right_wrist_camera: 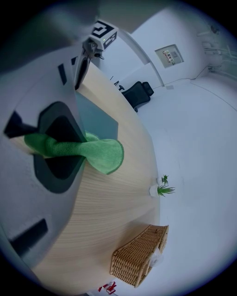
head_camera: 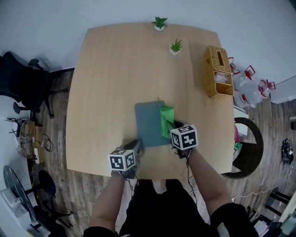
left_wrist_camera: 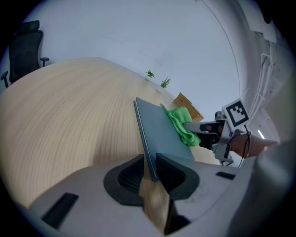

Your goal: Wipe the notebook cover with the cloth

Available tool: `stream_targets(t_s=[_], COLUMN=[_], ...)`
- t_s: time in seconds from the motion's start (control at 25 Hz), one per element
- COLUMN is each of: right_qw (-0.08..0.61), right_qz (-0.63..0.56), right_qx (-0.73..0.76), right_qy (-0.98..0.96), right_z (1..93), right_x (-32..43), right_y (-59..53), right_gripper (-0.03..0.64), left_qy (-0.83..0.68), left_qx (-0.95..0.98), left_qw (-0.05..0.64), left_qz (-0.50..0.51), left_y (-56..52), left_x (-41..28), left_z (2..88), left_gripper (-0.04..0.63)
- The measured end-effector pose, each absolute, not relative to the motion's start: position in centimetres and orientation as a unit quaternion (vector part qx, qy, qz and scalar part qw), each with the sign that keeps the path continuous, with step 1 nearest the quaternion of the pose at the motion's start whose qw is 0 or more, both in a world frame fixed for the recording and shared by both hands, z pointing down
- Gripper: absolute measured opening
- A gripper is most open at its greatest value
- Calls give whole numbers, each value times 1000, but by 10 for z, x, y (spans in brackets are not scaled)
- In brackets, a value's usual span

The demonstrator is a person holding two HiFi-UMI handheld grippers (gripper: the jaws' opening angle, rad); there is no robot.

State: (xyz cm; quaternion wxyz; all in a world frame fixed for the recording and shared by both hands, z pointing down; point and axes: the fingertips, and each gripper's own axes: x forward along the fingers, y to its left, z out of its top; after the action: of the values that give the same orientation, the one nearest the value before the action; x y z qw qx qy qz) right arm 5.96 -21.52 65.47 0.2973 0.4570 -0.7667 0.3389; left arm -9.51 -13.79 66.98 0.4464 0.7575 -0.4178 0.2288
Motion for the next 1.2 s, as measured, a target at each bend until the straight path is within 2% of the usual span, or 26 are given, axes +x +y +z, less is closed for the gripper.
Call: stream_targets(t_s=[1.2], right_qw=[313], right_qz=[337], right_qx=[413], right_qy=[-786], right_z=[657], right_x=[31], right_y=[-110], right_gripper=[58], left_qy=[-413], left_qx=[760], left_qw=[451], left_qz=[221], left_y=[-132], left_x=[-92], left_z=[674], left_gripper=[79])
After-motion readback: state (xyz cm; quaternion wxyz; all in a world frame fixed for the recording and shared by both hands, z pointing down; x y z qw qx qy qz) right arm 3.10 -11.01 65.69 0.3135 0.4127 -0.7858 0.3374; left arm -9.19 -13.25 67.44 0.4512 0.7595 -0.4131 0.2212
